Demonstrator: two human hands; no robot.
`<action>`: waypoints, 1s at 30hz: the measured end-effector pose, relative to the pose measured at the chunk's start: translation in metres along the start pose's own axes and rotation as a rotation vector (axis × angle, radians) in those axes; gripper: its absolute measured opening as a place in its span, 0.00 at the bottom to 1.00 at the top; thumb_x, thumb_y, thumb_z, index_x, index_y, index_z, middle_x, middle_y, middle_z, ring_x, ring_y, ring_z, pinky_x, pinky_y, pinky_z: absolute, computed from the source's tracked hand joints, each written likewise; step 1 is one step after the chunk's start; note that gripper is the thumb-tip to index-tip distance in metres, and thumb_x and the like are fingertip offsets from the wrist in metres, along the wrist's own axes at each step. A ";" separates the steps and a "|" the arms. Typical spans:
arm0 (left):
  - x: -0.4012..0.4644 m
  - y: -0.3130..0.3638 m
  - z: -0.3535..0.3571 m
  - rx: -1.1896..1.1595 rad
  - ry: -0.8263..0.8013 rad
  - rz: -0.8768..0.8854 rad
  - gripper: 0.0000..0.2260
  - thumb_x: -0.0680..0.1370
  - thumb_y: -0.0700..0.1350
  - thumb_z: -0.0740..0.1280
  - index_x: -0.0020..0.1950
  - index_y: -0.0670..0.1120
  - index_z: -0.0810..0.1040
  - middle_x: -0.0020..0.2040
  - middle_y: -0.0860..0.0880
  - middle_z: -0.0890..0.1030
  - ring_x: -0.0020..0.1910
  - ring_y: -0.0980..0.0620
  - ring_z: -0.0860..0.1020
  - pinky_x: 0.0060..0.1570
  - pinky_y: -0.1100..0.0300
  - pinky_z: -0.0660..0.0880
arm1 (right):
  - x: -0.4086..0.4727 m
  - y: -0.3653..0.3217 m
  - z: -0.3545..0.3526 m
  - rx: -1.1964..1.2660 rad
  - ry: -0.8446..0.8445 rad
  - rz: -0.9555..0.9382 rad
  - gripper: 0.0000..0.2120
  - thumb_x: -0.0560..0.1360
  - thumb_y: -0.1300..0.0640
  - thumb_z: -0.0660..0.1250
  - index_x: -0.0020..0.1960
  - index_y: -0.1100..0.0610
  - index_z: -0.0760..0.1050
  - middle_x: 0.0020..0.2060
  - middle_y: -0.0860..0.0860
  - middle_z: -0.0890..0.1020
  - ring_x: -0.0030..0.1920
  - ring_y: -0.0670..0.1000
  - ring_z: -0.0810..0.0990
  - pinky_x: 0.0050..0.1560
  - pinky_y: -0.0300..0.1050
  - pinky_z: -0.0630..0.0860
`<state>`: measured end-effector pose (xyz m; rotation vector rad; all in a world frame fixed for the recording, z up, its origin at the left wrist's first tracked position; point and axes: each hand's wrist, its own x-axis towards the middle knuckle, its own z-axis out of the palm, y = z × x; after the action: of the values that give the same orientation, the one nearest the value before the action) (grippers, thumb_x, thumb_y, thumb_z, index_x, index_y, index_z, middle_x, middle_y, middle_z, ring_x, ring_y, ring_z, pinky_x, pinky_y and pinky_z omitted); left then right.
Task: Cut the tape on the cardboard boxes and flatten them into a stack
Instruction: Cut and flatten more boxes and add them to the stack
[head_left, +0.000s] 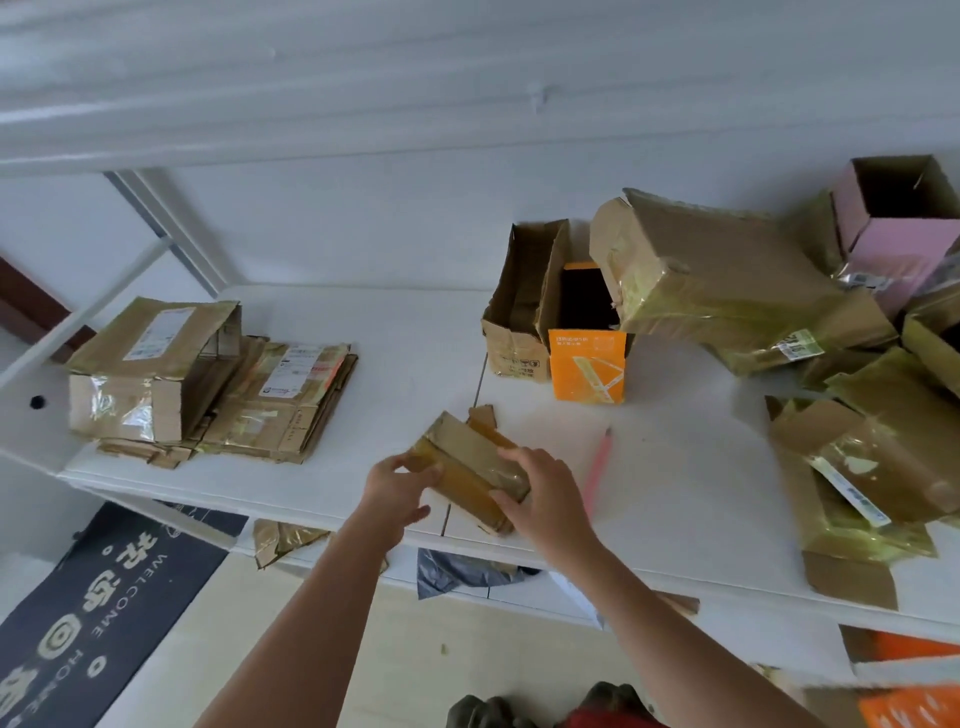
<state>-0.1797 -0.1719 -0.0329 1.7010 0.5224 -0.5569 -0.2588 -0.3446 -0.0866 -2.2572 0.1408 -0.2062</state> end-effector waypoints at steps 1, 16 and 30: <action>-0.003 -0.005 0.003 -0.041 -0.051 -0.027 0.23 0.76 0.39 0.72 0.69 0.44 0.69 0.55 0.40 0.78 0.46 0.41 0.81 0.42 0.51 0.81 | 0.001 -0.002 0.001 -0.031 0.024 -0.008 0.20 0.74 0.53 0.72 0.65 0.53 0.74 0.58 0.49 0.79 0.57 0.53 0.76 0.58 0.41 0.68; -0.010 -0.027 0.018 0.026 0.119 0.152 0.17 0.76 0.33 0.69 0.62 0.46 0.73 0.45 0.38 0.82 0.42 0.41 0.84 0.36 0.51 0.83 | 0.031 -0.039 -0.009 -0.181 -0.100 -0.058 0.18 0.76 0.49 0.70 0.63 0.55 0.77 0.53 0.51 0.83 0.52 0.52 0.81 0.53 0.47 0.76; 0.002 -0.034 -0.001 -0.020 0.058 0.090 0.25 0.78 0.31 0.65 0.71 0.49 0.69 0.48 0.42 0.82 0.47 0.45 0.81 0.37 0.53 0.82 | 0.026 -0.017 -0.003 0.162 0.100 -0.081 0.06 0.76 0.62 0.71 0.52 0.55 0.82 0.46 0.47 0.80 0.47 0.43 0.79 0.49 0.36 0.77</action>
<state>-0.1991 -0.1649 -0.0596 1.7168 0.4884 -0.4368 -0.2331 -0.3409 -0.0693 -2.0932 0.0821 -0.3611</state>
